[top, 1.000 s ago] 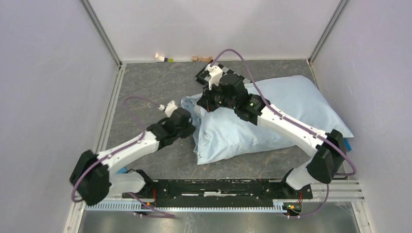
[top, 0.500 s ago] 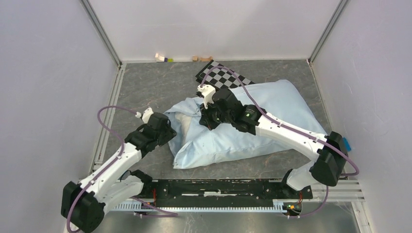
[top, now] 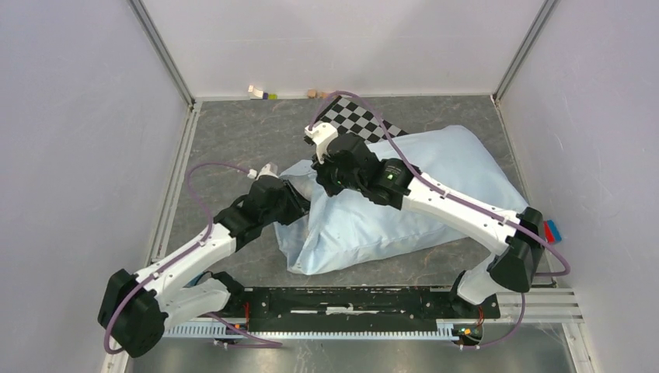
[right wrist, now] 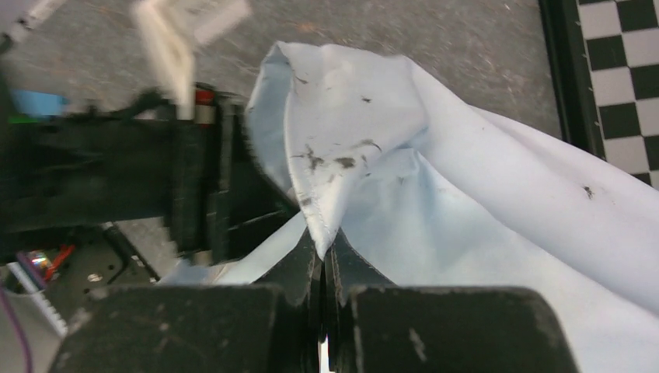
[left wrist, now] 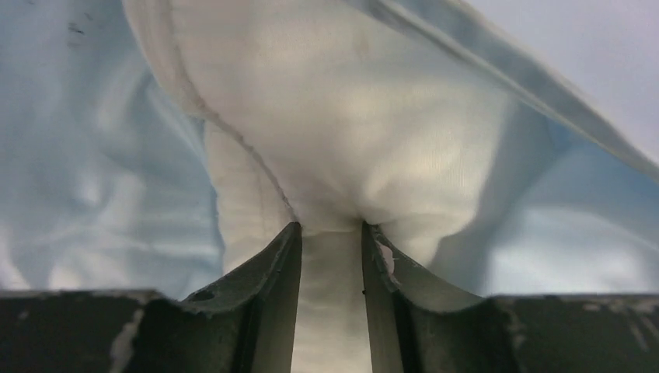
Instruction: Put the pillow into the pillowcase
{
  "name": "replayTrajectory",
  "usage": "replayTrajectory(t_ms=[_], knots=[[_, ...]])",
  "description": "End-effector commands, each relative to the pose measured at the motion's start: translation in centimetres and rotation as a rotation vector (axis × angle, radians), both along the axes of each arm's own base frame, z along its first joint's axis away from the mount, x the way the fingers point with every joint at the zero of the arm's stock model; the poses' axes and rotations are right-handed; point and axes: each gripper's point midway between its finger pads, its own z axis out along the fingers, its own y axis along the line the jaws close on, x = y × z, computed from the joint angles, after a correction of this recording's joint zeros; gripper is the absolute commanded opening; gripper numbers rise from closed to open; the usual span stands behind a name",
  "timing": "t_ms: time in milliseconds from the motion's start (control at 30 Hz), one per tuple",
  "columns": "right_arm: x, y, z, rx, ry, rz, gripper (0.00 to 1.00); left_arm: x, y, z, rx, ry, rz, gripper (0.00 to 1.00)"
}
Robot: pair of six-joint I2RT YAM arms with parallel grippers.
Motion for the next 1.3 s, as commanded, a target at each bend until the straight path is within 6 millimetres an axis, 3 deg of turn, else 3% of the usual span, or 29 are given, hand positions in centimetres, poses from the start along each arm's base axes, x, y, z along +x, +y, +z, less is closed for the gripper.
replayTrajectory(t_ms=[0, 100, 167, 333, 400, 500, 600, 700, 800, 933, 1000, 1100, 1267], knots=[[1.6, -2.1, -3.3, -0.164, -0.028, -0.088, 0.0, -0.6, 2.2, 2.0, 0.026, -0.038, 0.063, 0.45], [1.0, -2.8, -5.1, -0.202, -0.025, -0.07, 0.0, -1.6, 7.3, 1.2, 0.169, -0.016, 0.177, 0.57], [0.3, -2.3, -5.1, -0.22, -0.044, -0.038, 0.0, -2.1, 9.7, 1.2, 0.255, -0.027, 0.222, 0.64], [-1.6, 1.2, -1.4, -0.221, -0.175, 0.029, 0.11, -2.2, 12.8, 1.8, 0.321, -0.045, 0.324, 0.72], [-2.5, 2.8, -0.2, -0.231, -0.226, 0.062, 0.17, -1.7, 13.6, 2.0, 0.326, -0.035, 0.358, 0.72], [-3.2, 4.7, -0.4, -0.256, -0.258, 0.095, 0.21, -0.2, 14.4, 2.6, 0.306, -0.032, 0.404, 0.71], [-2.6, 5.2, -1.2, -0.275, -0.257, 0.065, 0.2, 1.5, 13.9, 3.3, 0.224, -0.022, 0.399, 0.62], [-2.7, 6.3, -0.7, -0.253, -0.248, 0.083, 0.24, 2.3, 13.9, 3.6, 0.189, -0.01, 0.402, 0.62], [-4.5, 8.5, 0.9, -0.173, -0.263, 0.154, 0.28, 2.8, 14.5, 3.7, 0.167, 0.003, 0.414, 0.62], [-8.7, 12.2, 2.0, -0.132, -0.311, 0.297, 0.38, 4.0, 15.1, 3.1, 0.088, 0.056, 0.428, 0.6], [-10.6, 13.6, 1.5, -0.12, -0.316, 0.364, 0.42, 4.5, 15.4, 2.8, 0.06, 0.075, 0.435, 0.6], [-12.1, 14.8, -0.9, -0.138, -0.285, 0.436, 0.45, 4.9, 16.5, 2.6, 0.079, 0.086, 0.463, 0.6], [-10.6, 15.0, -6.7, -0.237, -0.252, 0.454, 0.48, 5.0, 19.5, 1.7, 0.1, 0.117, 0.562, 0.61]])
